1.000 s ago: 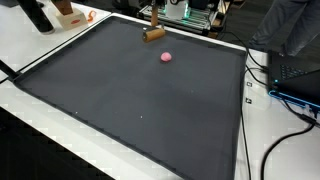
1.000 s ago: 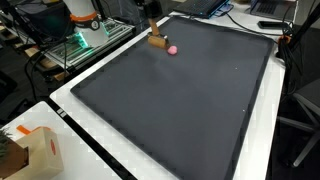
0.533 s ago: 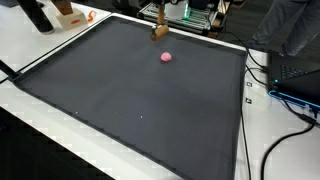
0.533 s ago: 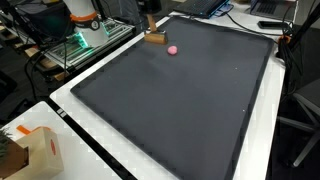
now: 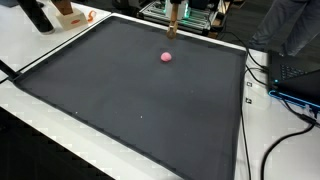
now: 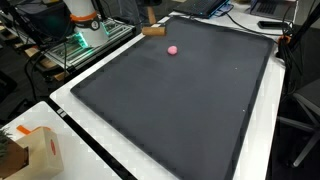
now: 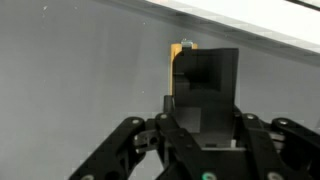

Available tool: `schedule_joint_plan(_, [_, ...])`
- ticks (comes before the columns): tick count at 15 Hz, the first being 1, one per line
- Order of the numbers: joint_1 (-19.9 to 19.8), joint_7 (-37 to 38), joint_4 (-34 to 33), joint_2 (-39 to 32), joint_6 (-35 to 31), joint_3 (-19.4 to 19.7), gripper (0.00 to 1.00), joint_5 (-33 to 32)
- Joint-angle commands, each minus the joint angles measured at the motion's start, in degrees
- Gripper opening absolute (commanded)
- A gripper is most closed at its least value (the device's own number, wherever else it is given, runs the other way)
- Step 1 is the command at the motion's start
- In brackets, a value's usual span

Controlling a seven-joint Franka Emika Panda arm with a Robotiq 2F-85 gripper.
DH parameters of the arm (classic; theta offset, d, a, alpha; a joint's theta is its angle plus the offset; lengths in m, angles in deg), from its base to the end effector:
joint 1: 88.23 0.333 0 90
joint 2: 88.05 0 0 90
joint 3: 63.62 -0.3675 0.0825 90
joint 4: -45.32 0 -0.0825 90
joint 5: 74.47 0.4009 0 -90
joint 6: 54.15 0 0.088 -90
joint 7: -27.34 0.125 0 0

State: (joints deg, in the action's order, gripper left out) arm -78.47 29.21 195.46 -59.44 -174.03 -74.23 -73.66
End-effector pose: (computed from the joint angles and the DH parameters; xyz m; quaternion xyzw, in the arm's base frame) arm 0.3432 0.1285 0.4252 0.9885 0.1453 -0.0106 0.0407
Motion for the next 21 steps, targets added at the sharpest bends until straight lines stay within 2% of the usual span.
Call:
schedule_joint_plan(1, [2.14, -1.92, -2.21, 1.24, 3.87, -1.26, 0.23, -1.96])
schedule_joint_plan(6, [4.17, -4.47, -7.95, 0.94, 8.94, -3.35, 0.23, -5.63])
schedule_joint_plan(10, [5.36, -6.95, -14.64, 0.3, 13.56, -5.06, 0.23, -9.62])
schedule_joint_plan(15, [6.98, -10.93, -22.85, -1.37, 19.38, -6.23, 0.23, -11.66])
schedule_joint_plan(16, [6.78, -9.29, -19.73, -0.38, 16.43, -5.49, 0.48, -10.28])
schedule_joint_plan(21, [7.15, -10.12, -22.13, -1.18, 18.17, -5.79, 0.48, -10.45])
